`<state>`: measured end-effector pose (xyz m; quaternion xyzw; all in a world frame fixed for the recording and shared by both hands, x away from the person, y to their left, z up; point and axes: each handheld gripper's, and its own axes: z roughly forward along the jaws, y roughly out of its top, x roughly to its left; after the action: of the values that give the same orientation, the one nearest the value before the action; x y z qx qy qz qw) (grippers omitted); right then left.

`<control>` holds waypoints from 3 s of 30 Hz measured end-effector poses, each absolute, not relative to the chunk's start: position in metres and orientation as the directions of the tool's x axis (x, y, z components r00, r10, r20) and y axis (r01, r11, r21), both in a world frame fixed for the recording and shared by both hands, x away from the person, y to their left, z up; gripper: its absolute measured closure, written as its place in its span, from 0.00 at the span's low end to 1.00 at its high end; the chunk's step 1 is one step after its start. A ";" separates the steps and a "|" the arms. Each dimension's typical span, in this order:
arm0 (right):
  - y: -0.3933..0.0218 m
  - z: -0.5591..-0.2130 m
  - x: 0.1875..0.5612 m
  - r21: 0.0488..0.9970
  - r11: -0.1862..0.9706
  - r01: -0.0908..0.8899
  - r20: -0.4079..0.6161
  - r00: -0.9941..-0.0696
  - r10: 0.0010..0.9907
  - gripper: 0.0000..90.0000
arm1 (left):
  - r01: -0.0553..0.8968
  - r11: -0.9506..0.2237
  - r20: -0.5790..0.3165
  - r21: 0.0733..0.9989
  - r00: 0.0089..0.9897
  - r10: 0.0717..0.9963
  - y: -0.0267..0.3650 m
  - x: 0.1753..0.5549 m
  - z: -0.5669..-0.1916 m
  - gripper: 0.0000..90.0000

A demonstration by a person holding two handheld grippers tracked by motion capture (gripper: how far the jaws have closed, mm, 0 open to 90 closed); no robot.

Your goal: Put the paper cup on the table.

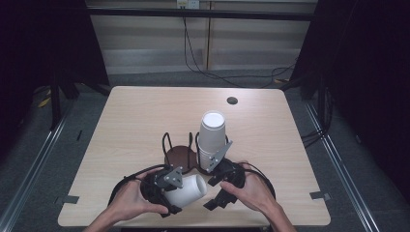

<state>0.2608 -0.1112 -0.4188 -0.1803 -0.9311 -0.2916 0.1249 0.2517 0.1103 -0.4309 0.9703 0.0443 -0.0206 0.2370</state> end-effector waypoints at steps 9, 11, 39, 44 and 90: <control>-0.104 -0.426 0.261 0.435 0.803 0.407 0.373 -0.893 0.251 0.20 | 0.065 -0.911 -0.052 0.407 0.998 0.048 0.102 0.244 -0.436 0.20; -0.102 -0.427 0.261 0.431 0.808 0.402 0.377 -0.894 0.243 0.20 | 0.047 -0.919 -0.052 0.392 0.998 0.029 0.100 0.244 -0.438 0.20; -0.082 -0.435 0.257 0.434 0.812 0.391 0.438 -0.879 0.189 0.19 | -0.007 -0.933 -0.050 0.360 0.998 -0.026 0.089 0.237 -0.440 0.19; -0.081 -0.434 0.256 0.444 0.809 0.384 0.428 -0.885 0.185 0.23 | -0.006 -0.927 -0.059 0.375 0.998 -0.030 0.089 0.235 -0.439 0.19; -0.090 -0.428 0.259 0.468 0.788 0.400 0.401 -0.891 0.214 0.28 | -0.023 -0.785 -0.003 0.619 1.000 -0.031 0.110 0.244 -0.430 0.12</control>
<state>0.2591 -0.0901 -0.4284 -0.1648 -0.9309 -0.2807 0.1655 0.2437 0.1095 -0.4302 0.9448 -0.0143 -0.0065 0.3273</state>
